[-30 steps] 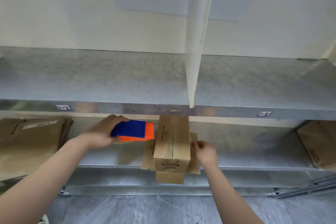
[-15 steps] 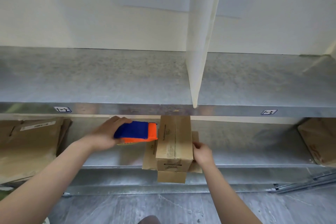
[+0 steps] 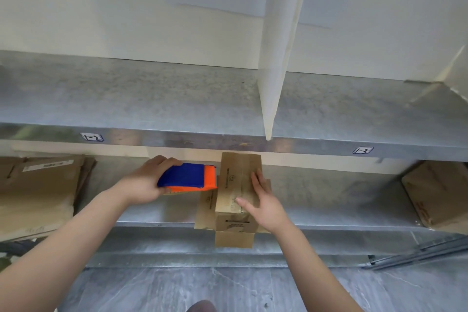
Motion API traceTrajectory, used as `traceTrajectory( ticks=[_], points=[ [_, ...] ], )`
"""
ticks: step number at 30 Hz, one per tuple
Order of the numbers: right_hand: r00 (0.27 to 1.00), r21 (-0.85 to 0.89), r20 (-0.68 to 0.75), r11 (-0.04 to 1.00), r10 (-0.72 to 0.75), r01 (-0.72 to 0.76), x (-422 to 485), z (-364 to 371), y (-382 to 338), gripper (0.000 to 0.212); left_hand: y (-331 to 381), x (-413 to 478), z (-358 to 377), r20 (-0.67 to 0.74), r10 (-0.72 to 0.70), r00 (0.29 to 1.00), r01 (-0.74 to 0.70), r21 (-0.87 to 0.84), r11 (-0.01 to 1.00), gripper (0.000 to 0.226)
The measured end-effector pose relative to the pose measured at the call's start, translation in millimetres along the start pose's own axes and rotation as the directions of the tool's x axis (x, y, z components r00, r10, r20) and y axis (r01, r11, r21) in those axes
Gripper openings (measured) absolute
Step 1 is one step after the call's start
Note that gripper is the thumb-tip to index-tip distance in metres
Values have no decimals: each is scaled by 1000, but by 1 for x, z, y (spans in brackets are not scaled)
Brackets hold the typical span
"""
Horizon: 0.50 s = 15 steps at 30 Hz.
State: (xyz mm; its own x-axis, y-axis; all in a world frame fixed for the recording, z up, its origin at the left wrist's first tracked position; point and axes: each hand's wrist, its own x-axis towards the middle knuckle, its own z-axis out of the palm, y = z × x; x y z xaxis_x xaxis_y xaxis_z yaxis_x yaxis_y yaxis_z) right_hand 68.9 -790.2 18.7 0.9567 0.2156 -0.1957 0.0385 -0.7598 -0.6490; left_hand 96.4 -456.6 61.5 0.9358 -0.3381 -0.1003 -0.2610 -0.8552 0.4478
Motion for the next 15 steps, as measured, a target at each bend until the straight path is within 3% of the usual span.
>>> traceTrajectory(
  ticks=[4, 11, 15],
  points=[
    [1000, -18, -7, 1000, 17, -17, 0, -2, 0, 93, -11, -10, 1, -59, 49, 997, -48, 20, 999, 69],
    [1000, -25, -5, 1000, 19, -19, -1, -4, -1, 94, -22, -7, -17, -18, 103, 995, -102, 34, 994, 86],
    [1000, -31, -4, 999, 25, -25, 0, -5, -1, 93, -27, 0, -27, 8, 98, 995, -98, 69, 993, 74]
  ],
)
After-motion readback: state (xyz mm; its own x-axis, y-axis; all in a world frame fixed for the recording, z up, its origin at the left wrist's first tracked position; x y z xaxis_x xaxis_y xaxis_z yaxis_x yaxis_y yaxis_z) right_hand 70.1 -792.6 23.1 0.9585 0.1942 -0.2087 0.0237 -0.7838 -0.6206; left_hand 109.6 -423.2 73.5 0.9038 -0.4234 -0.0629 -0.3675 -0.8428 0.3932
